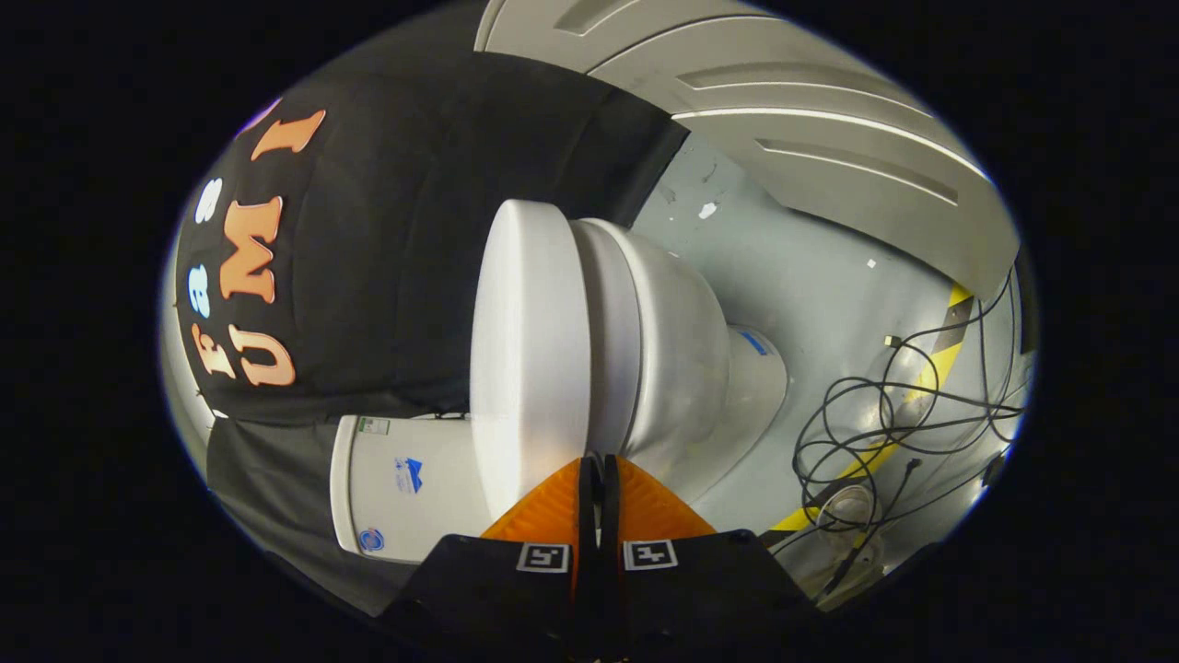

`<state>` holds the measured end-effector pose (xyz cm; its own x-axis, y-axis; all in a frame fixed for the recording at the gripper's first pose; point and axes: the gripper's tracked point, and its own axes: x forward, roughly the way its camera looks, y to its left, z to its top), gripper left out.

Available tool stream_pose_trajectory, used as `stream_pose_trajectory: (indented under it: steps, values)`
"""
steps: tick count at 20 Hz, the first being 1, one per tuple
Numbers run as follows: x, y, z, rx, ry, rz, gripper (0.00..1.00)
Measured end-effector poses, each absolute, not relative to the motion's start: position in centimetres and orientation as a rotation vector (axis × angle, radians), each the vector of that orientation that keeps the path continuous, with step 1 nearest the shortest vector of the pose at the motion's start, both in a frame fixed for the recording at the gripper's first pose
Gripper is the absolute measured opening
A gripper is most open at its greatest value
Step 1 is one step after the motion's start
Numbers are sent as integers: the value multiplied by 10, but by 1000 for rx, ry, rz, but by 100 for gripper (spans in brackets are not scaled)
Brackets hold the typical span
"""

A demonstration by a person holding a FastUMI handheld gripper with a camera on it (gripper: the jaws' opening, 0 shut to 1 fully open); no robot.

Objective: Open the toilet lid.

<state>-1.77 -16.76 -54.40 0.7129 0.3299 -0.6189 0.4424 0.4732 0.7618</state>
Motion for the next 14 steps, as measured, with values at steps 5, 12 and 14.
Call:
stream_pose_trajectory:
  steps: [5, 12, 14]
  values:
    - [-16, -163, -516, 1040, 786, -92, 8]
    - [0, -143, -455, 924, 740, -86, 7]
    - [5, -134, -439, 883, 741, -83, 8]
